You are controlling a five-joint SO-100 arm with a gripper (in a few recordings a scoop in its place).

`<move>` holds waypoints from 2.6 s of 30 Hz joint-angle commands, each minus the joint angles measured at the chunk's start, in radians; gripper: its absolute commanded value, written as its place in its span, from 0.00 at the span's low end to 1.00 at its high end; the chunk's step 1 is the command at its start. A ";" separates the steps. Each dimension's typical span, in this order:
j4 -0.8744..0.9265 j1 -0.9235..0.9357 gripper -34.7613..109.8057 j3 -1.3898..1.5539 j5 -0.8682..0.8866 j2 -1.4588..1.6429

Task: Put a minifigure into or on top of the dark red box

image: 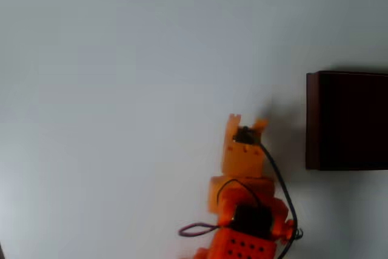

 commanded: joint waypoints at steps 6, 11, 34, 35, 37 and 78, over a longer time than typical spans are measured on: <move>-0.035 0.020 0.38 -0.061 -0.003 -0.087; -0.052 0.032 0.38 -0.072 -0.011 -0.098; -0.043 0.106 0.36 -0.103 -0.066 -0.176; -0.043 0.106 0.36 -0.098 -0.066 -0.176; -0.052 0.103 0.36 -0.092 -0.063 -0.173; 0.245 0.325 0.24 -0.618 -0.548 -0.083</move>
